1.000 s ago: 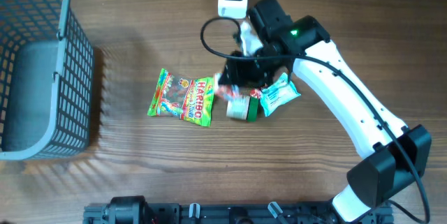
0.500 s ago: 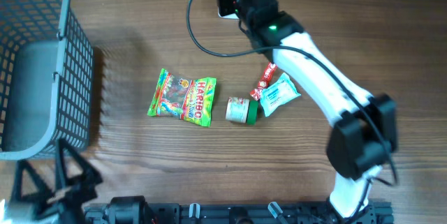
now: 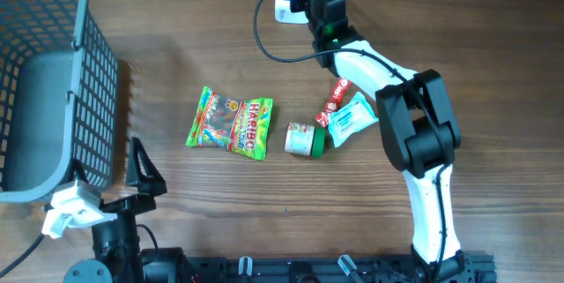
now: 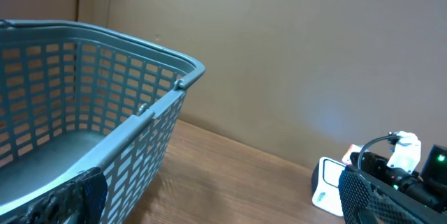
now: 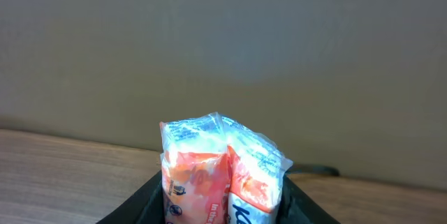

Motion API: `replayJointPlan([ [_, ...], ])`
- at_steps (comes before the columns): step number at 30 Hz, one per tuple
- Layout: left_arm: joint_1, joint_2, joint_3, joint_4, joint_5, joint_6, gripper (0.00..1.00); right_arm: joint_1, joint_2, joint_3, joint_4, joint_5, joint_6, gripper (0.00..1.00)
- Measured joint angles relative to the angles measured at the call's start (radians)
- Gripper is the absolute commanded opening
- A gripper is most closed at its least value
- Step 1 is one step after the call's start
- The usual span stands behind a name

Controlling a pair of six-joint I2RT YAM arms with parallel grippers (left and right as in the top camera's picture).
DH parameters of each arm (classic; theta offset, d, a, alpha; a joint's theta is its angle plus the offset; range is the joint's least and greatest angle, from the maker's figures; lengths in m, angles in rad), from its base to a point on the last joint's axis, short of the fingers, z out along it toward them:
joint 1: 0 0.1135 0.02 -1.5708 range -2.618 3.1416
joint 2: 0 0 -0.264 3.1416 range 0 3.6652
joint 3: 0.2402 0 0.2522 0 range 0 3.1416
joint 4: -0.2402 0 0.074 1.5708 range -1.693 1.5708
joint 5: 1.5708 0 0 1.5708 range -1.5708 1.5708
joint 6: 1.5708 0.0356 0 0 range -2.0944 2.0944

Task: Scan the item barcode
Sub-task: 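Hold the tissue pack under the scanner with the right gripper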

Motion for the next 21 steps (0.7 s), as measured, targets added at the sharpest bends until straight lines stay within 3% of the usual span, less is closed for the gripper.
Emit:
replayJointPlan([
  [10, 0.000, 0.000, -0.012, -0.075, -0.005, 0.008, 1.00, 0.002, 0.013, 0.000, -0.012, -0.060, 0.058, 0.44],
  [13, 0.000, 0.000, -0.066, -0.034, 0.006, 0.008, 1.00, 0.002, 0.013, 0.002, -0.047, -0.060, 0.065, 0.44],
  [17, 0.000, 0.008, -0.151, 0.009, 0.102, 0.066, 1.00, -0.013, -0.031, 0.004, -0.260, -0.068, 0.068, 0.44],
  [21, 0.000, 0.046, -0.234, 0.031, 0.164, 0.122, 1.00, -0.101, -0.217, 0.006, -0.518, -0.021, 0.096, 0.44],
])
